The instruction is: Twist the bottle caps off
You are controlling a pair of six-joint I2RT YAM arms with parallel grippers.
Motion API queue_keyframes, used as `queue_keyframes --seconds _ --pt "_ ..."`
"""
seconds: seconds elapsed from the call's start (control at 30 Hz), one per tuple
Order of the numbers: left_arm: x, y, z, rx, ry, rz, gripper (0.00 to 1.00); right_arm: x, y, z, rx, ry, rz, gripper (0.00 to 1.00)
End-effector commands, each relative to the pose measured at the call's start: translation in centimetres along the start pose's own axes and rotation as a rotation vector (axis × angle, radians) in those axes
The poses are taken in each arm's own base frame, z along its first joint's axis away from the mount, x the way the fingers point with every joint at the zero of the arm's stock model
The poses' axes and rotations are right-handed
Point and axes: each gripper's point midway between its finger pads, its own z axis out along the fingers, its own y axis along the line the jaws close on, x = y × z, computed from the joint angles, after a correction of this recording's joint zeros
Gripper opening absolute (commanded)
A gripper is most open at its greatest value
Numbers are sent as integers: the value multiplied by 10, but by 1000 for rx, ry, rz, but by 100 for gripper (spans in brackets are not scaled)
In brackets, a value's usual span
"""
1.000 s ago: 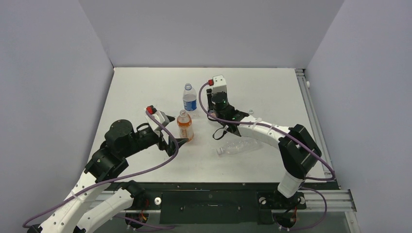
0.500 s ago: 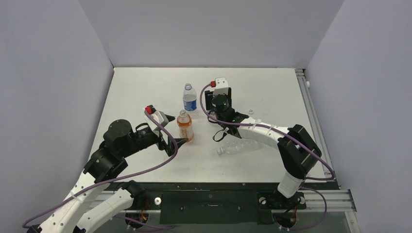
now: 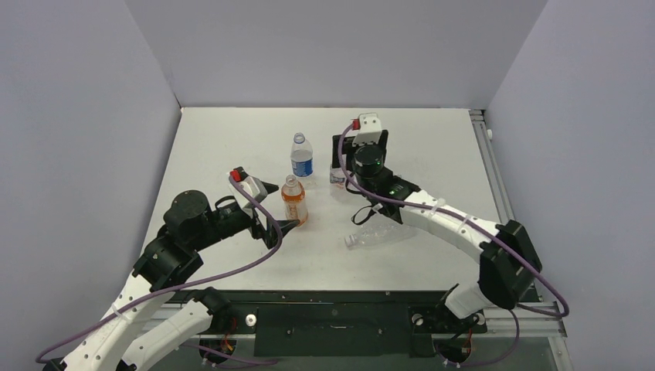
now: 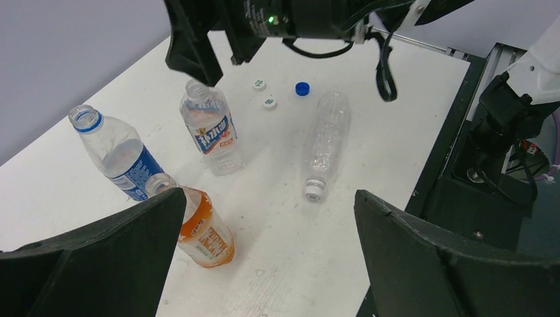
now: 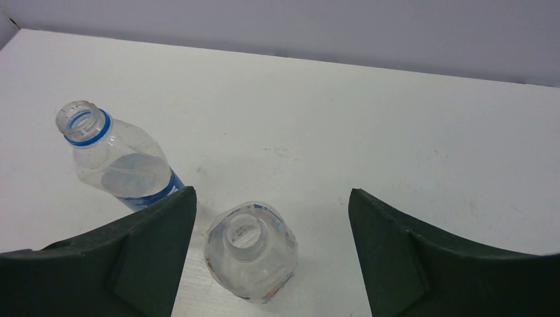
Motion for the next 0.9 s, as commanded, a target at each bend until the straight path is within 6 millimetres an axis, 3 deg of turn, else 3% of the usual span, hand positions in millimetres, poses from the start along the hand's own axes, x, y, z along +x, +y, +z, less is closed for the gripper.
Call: queue_keyframes --seconds 0.0,0.03,0.1,0.13,0.17,0.27,0.33,0.47,0.6,0.87 --pt "-35 -1 -5 2 -103 27 97 -52 -34 -36 16 -114 104 80" --pt "-36 -1 -6 0 -105 23 97 -64 -45 -48 24 -141 140 81" --pt "-38 -2 -6 3 -106 20 96 -58 -70 -52 61 -101 169 81" --pt "-39 -2 -6 4 -107 19 96 -47 -91 -51 109 -47 159 81" --pt "-39 -2 -6 5 -107 17 97 -38 -96 -50 118 -11 167 81" --pt "-42 -3 -7 9 -114 16 97 15 -138 -44 243 189 152 79" --pt "-45 -4 -8 12 -120 13 97 47 -152 -44 287 281 163 79" --pt "-47 -5 -8 21 -122 12 97 98 -169 -49 381 414 145 78" --pt "-50 -7 -9 28 -129 14 97 134 -175 -55 420 517 120 75" --pt "-54 -12 -9 57 -142 13 97 178 -181 -87 473 659 100 71"
